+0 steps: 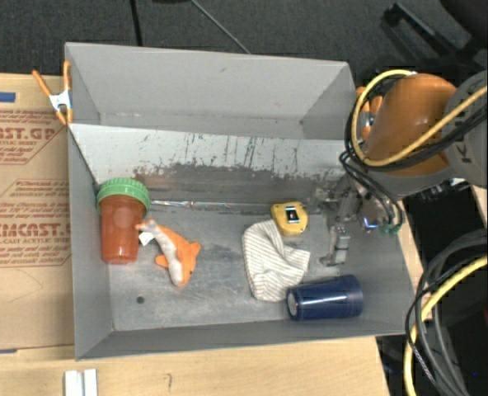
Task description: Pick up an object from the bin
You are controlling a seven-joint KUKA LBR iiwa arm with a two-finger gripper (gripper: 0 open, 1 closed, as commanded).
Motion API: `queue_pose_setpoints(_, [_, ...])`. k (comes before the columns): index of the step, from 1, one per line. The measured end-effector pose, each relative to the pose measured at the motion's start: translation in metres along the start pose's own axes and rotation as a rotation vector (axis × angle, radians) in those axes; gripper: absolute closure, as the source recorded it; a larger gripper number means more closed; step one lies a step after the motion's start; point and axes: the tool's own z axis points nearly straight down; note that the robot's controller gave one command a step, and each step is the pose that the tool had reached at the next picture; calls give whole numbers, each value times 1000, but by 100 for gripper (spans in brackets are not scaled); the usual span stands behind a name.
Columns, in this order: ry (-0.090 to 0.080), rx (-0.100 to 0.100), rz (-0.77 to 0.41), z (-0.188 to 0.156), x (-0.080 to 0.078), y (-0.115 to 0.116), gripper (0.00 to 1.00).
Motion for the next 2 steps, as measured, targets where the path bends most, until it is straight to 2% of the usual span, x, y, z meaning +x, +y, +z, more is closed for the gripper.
queue_pose_setpoints(1, [-7, 1, -1, -5, -2, 0, 0])
queue_pose_setpoints(2, [-7, 0, -28, 73, -16, 37, 100])
